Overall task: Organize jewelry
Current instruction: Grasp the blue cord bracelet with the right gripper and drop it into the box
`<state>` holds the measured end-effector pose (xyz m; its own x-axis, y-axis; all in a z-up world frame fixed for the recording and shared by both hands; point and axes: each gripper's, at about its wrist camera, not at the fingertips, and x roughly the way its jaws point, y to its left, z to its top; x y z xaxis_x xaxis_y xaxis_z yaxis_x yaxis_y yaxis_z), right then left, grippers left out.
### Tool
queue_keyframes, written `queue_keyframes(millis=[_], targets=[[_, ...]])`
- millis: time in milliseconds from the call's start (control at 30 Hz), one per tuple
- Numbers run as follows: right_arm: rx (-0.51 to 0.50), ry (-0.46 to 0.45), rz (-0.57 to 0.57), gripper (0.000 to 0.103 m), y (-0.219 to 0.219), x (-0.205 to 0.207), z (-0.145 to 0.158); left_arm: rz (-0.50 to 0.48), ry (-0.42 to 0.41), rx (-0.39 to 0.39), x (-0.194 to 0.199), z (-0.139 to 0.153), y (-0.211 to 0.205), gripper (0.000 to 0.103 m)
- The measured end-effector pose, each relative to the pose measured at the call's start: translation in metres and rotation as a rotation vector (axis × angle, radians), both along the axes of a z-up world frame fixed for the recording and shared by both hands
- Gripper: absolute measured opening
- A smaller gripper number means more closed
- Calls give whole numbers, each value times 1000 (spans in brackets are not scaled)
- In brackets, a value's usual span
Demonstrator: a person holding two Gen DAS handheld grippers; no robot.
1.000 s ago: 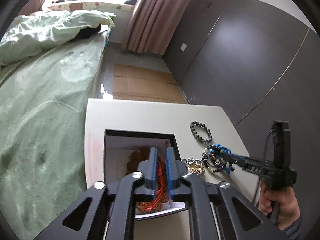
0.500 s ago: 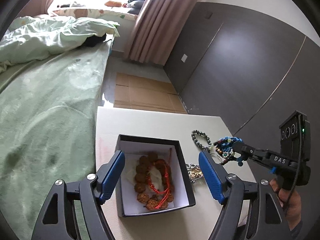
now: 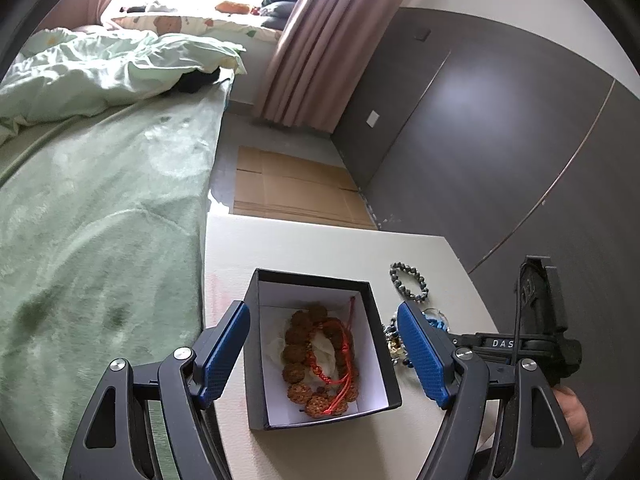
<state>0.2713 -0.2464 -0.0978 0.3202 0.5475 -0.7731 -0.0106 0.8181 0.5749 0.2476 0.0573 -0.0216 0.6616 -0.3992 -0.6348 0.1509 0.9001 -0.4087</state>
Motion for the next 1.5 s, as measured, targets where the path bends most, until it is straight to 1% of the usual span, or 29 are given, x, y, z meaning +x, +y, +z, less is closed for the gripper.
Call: queue_keyframes(millis=[233,400,467,567,733,800,833,900,967,1000,1033,1267,1367,1433,1500], targets=[[86,2,-7,12,-4,-5,-1,-6,3,-4,1,0,-2,77],[106,-28,-13,12,-6,-6,6,-6,1,-4,0,0,-1,77],[112,-6,-8,12,-5,-5,4,-8,4,-3,0,0,-2,77],[112,56,-8,12,-6,-4,-7,-13,3,0,0,0,-3,77],[134,53,-31,12,-13,-5,-7,-15,5,1,1,-1,-4,77],[139,57,-39,19,-16,-5,-8,-16,8,-1,1,-2,-4,77],[143,60,-41,26,-17,-6,-9,-16,9,-3,2,-2,-4,77],[148,56,-43,27,-19,-7,-10,-17,8,-5,2,-2,-4,77],[154,32,-48,26,-20,-8,-6,-17,7,-5,2,-2,-4,77],[150,19,-53,22,-21,-8,-4,-17,8,-4,2,-2,-4,77],[147,5,-59,11,-23,-9,-2,-16,9,-3,2,-2,-4,77],[129,-76,-44,10,-20,-11,14,-12,7,-5,2,-1,-3,77],[152,-145,-52,10,-21,-15,30,-6,2,-6,1,-1,-2,77],[178,-213,-43,10,-19,-18,47,-1,-3,-8,0,0,0,77],[196,-261,-32,10,-14,-22,59,3,-6,-11,0,0,1,77]])
